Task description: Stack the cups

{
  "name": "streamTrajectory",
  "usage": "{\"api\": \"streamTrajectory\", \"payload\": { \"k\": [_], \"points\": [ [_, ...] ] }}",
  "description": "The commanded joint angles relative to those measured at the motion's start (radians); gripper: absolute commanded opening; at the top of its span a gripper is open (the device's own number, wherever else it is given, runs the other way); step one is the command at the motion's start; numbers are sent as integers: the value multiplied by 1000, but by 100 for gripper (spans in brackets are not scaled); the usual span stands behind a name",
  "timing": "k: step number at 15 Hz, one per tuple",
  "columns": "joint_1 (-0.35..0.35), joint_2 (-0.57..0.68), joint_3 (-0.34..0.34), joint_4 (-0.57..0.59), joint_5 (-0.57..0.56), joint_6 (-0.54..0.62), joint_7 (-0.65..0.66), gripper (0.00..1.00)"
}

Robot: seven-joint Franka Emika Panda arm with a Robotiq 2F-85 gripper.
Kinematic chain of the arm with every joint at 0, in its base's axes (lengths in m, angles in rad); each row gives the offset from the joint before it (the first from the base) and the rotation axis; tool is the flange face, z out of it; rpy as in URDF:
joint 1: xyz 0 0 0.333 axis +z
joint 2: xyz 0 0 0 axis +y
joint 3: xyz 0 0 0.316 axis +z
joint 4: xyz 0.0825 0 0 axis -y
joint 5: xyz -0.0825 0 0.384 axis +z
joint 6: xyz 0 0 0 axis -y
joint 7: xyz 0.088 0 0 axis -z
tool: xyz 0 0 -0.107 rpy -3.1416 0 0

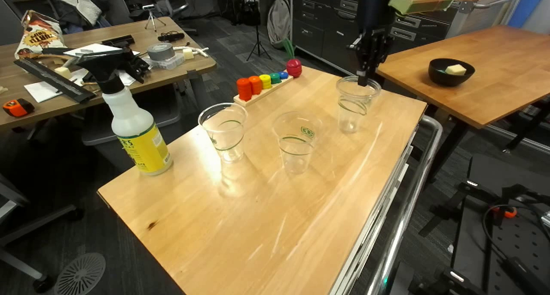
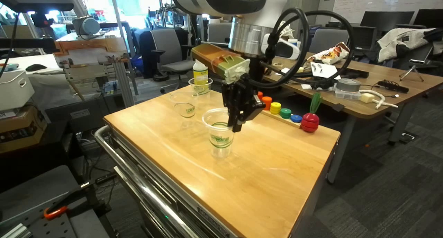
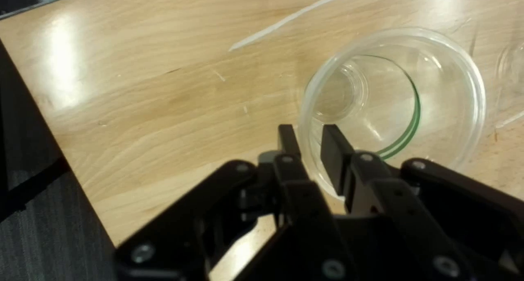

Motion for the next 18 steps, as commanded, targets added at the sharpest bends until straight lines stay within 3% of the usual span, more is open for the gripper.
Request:
{"api": "streamTrajectory", "payload": {
  "k": [1,6,8,14,18],
  "points": [
    [-5,-14,1,-4,25,8,-31,2],
    [-3,-30,-2,-25,1,9,-29,5],
    [0,-35,-18,-17,-63,-1,32,6],
    [-18,-168,-35,96,-5,-153,-3,4],
    [-1,-242,-29,206,103,-318,-93,4]
  ]
}}
